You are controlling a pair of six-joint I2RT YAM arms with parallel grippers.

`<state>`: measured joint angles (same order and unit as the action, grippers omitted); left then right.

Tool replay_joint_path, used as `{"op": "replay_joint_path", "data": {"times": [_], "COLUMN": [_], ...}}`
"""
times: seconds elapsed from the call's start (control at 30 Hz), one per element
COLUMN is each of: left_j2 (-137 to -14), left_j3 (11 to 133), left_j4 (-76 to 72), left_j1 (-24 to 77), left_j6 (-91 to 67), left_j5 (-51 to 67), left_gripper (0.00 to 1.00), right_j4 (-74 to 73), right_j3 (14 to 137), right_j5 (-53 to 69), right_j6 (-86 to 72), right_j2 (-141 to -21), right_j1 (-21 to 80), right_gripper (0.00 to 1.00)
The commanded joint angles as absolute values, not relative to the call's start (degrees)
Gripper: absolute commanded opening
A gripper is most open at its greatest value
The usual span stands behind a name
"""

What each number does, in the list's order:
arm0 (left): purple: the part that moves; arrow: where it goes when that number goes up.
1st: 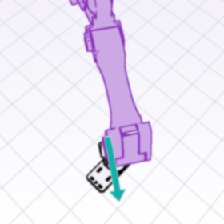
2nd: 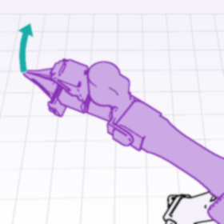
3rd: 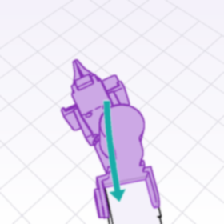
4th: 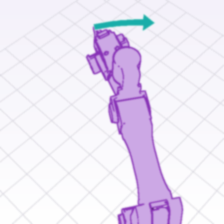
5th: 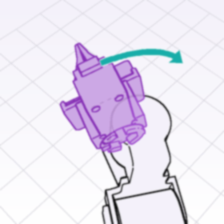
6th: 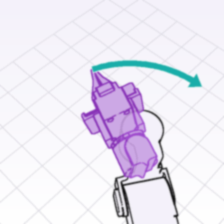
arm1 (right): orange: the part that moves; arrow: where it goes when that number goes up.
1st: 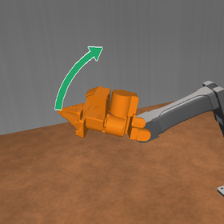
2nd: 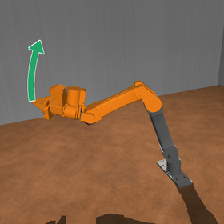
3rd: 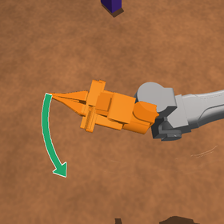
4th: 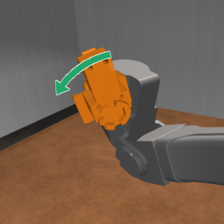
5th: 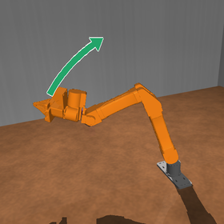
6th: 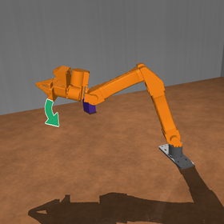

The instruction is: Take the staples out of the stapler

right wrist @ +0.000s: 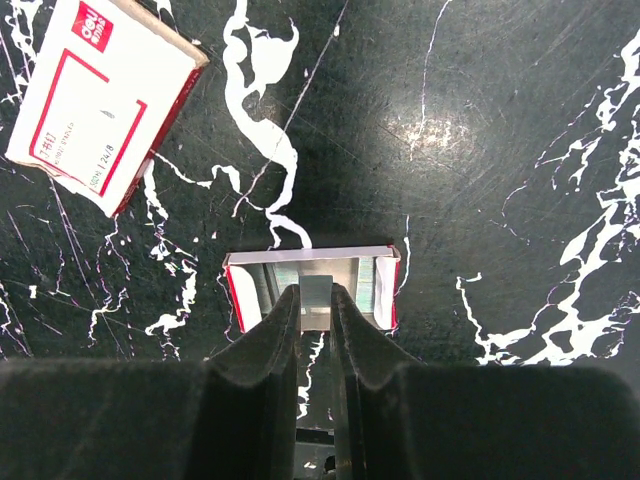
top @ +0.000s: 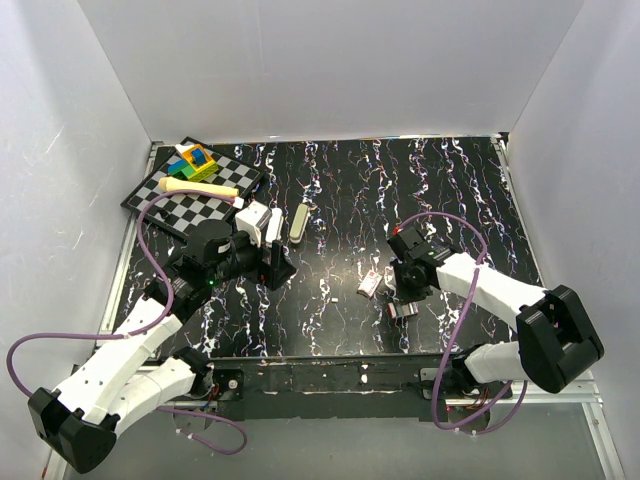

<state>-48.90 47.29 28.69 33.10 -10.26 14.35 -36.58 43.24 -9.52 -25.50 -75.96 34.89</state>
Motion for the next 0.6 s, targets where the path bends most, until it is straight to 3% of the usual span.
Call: {"op": "replay_joint_path", "data": {"times": [0.0, 0.57], "left_j2": [-48.4, -48.2], "left_j3": [46.8, 46.7], "left_j4": [28.4, 28.5], "left_j1": [32.7, 32.8], "left_j6": [-9.7, -9.7], "left_j5": [13.9, 13.6], "left_gripper": [0.82, 0.82], "right_j4": [-36.7, -36.3], "right_j3": [42.5, 41.0], "right_j5": [-10.6, -11.2], "right_j6": [-26.7, -28.7], "right_j2": [-75.3, -74.2], "right_j1": [34.7, 34.6], "right_gripper": [0.17, 0.17]}}
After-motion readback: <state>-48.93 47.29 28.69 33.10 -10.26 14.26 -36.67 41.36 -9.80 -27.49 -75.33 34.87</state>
